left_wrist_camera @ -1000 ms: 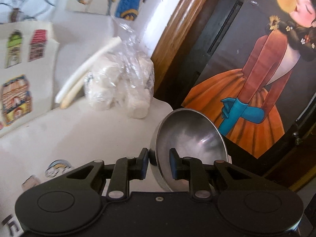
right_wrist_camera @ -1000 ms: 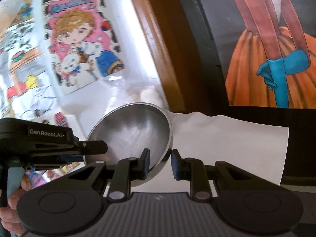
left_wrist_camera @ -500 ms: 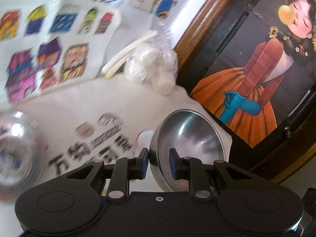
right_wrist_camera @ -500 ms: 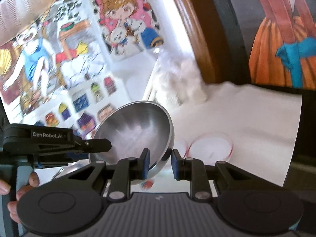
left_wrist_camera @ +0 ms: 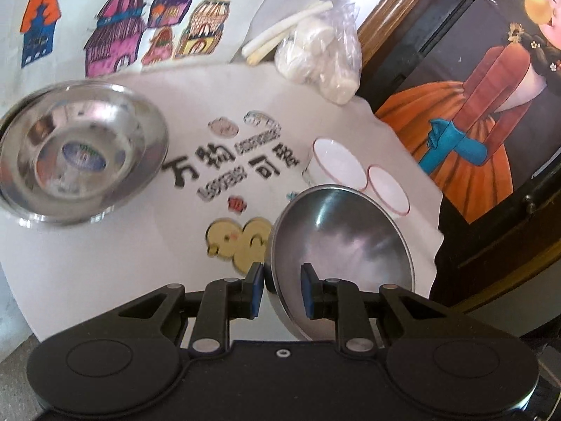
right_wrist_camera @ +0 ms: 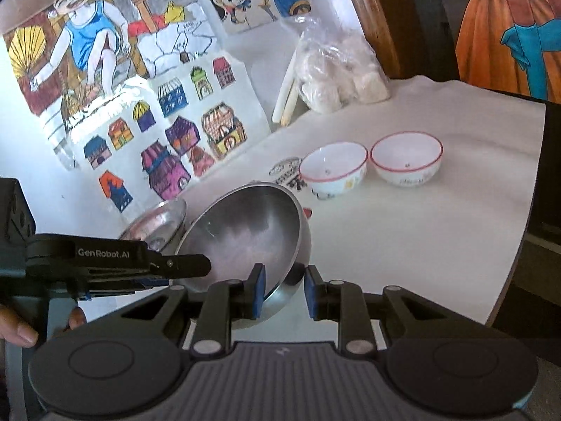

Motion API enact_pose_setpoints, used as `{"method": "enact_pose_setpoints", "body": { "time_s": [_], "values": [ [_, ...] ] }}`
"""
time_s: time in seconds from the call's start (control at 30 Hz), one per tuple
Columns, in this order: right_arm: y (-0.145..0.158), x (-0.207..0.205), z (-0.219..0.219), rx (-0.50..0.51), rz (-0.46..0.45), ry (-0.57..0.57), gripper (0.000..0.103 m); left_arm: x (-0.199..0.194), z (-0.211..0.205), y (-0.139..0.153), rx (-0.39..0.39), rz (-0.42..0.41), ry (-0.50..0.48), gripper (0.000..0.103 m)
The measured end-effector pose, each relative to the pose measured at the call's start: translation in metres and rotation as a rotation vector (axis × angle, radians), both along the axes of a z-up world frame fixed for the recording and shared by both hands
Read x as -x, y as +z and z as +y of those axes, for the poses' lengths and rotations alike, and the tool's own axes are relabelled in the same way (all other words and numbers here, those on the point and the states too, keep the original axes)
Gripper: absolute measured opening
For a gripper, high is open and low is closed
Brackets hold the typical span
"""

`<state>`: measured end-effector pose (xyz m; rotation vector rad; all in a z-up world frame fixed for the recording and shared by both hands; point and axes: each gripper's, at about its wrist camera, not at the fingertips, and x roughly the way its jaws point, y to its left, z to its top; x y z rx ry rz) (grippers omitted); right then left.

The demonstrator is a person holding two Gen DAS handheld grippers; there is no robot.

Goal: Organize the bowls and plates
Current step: 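Carry the steel bowl beside the plate stack, lower it and open both grippers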

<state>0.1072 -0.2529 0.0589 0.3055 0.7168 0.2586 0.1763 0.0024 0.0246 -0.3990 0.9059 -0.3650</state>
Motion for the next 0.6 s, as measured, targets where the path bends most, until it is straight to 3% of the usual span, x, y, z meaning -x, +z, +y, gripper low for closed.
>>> {"method": "enact_pose_setpoints", "body": {
  "time_s": [0.37, 0.6],
  "values": [
    [-0.003, 0.008, 0.011, 0.041, 0.06, 0.017, 0.027, 0.008, 0.0, -0.01, -0.039, 0.051, -0.038, 0.024],
    [-0.01, 0.003, 0.007, 0.011, 0.098, 0.012, 0.03, 0.006, -0.001, -0.01, -0.04, 0.05, -0.052, 0.024]
  ]
}}
